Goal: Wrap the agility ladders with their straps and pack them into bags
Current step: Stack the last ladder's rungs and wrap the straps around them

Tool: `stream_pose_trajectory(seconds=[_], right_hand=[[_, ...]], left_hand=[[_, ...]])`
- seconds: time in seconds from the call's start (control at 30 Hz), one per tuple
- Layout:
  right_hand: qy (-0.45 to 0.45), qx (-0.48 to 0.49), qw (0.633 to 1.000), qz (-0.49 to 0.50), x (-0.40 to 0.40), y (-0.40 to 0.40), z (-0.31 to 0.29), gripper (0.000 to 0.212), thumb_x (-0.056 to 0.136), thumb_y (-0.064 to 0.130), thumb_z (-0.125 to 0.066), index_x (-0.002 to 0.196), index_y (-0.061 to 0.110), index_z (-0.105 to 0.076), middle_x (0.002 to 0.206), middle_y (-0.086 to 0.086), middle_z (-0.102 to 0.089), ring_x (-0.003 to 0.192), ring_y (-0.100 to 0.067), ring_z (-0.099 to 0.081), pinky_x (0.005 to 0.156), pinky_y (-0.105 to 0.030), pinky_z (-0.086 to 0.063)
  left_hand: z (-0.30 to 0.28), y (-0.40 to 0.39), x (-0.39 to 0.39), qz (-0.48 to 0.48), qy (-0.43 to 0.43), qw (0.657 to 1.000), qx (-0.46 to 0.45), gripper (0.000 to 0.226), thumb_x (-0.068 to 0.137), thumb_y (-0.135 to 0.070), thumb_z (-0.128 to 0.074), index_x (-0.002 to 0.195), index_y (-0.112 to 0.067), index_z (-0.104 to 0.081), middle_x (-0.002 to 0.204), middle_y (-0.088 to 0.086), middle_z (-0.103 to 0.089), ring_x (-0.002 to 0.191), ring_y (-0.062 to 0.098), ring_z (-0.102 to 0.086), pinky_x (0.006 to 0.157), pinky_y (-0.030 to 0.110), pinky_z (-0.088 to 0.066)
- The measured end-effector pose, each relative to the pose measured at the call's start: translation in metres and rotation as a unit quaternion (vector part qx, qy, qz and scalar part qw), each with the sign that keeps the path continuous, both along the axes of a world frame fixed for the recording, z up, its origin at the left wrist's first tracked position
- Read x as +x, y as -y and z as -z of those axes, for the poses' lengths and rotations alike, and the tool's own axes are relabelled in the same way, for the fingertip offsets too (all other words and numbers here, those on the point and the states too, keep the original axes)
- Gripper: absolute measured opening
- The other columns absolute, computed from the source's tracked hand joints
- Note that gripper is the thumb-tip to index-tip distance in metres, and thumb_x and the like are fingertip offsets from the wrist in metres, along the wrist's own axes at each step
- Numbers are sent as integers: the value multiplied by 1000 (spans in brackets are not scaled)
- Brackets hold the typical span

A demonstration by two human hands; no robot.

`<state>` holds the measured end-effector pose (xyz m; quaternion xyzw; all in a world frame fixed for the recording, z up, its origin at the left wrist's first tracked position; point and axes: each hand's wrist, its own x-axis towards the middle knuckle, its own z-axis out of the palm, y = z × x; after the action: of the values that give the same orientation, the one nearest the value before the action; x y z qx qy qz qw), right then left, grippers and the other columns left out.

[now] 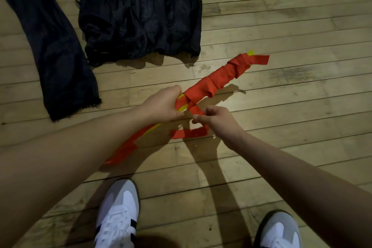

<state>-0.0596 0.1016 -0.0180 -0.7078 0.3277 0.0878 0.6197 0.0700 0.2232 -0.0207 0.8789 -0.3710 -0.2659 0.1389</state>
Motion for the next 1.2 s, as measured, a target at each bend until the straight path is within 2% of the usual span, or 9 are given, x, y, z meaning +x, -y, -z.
stream_pose_trajectory(seconds=[0.23,0.4,0.5,0.57,0.7,0.8,0.93,1.03,1.2], right_hand=[[7,16,1000,-23,-6,-4,-1,10,91,14,-63,89,5,-67,76,-7,-71,69,-6,-64,68,-22,-47],[4,17,1000,11,-6,-3,-2,14,93,6,-57,96,-4,-67,73,-7,-67,63,-8,-58,55,-11,-45],[-5,13,1000,22,-7,1,-3,15,92,4,-58,98,-7,-66,73,-8,-66,65,-9,-56,52,-10,-43],[-1,8,1000,23,-9,2,-4,13,91,4,-60,96,-5,-67,75,-10,-68,68,-11,-58,52,-8,-42],[6,45,998,49,-12,4,-5,8,89,2,-61,93,-1,-66,74,-9,-67,72,-13,-60,59,-9,-47],[15,71,995,64,-12,4,-6,8,89,-1,-59,92,-3,-66,74,-10,-67,71,-12,-59,63,-12,-48],[6,68,996,59,-12,3,-6,11,90,-1,-58,95,-4,-67,77,-10,-68,69,-8,-60,64,-12,-48],[-4,60,997,46,-14,3,-3,12,90,1,-58,96,-1,-68,80,-10,-70,76,-12,-63,72,-19,-50],[3,64,996,65,-14,4,0,9,89,-2,-58,92,-3,-67,75,-9,-68,70,-11,-61,70,-19,-49]], left_hand=[[-1,7,-17,-68,-57,996,-6,31,93,-15,-55,112,-18,-30,83,6,-58,67,18,-61,61,34,-54],[-3,14,-14,-82,-142,986,5,45,92,-13,-53,123,-11,-21,90,7,-43,62,13,-46,49,26,-34],[0,12,-12,-74,-95,993,-1,66,88,-9,-58,140,-11,-16,92,15,-57,70,24,-60,59,40,-47],[1,10,-14,-55,-64,996,8,80,89,-14,-62,150,-12,-11,102,14,-61,87,25,-62,70,37,-49],[5,10,-25,-34,-11,999,-7,33,94,-17,-56,126,-12,-51,120,9,-48,104,21,-51,87,29,-43],[14,8,-31,-80,-7,996,-23,15,96,-17,-52,111,-16,-47,117,4,-36,103,18,-45,93,32,-45],[17,5,-38,-16,13,999,25,22,99,-17,-42,120,-17,-37,117,5,-43,79,18,-55,71,35,-54],[15,5,-42,64,94,990,82,26,98,-21,-42,122,-16,-33,98,6,-57,76,24,-58,61,36,-48],[10,9,-36,111,149,979,81,38,94,-30,-51,126,-20,-33,104,7,-59,91,26,-60,75,38,-53]])
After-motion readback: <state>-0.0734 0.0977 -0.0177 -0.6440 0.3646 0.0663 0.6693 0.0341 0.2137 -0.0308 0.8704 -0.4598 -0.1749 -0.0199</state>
